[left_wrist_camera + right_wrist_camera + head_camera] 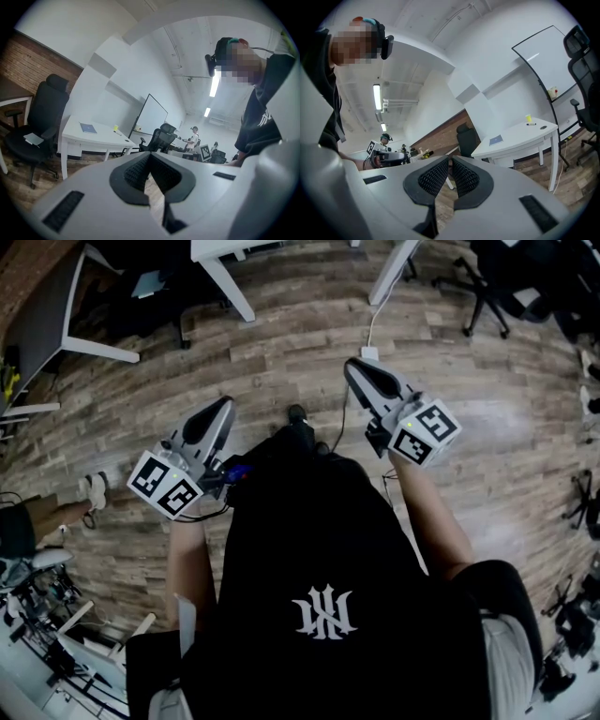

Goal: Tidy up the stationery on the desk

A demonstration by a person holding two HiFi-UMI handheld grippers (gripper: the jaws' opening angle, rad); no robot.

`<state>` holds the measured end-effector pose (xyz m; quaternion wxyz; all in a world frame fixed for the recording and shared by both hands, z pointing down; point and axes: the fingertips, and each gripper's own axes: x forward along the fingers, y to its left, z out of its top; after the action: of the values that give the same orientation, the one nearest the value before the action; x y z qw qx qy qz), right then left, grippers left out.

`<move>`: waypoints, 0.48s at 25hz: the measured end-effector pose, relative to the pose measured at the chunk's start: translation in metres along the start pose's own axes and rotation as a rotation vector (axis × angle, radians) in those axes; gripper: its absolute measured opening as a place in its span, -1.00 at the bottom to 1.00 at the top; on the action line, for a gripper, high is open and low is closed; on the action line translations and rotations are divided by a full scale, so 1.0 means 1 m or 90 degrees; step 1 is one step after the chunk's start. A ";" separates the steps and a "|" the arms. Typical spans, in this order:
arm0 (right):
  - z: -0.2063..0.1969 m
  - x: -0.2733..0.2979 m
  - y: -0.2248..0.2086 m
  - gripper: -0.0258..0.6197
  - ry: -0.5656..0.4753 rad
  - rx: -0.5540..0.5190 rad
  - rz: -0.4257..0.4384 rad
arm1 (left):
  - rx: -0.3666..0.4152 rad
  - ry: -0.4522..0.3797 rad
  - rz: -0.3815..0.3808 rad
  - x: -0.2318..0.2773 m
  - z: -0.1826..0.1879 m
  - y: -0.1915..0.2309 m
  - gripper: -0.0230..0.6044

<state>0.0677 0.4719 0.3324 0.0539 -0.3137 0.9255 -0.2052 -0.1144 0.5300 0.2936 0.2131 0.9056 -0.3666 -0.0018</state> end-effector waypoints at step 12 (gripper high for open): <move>0.012 0.042 -0.059 -0.77 0.051 -0.031 -0.026 | -0.043 0.003 -0.026 0.059 0.017 0.063 -0.92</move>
<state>0.0702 0.4002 0.3474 0.0048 -0.3253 0.9250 -0.1961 -0.1163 0.4437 0.3113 0.2446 0.9053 -0.3470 -0.0164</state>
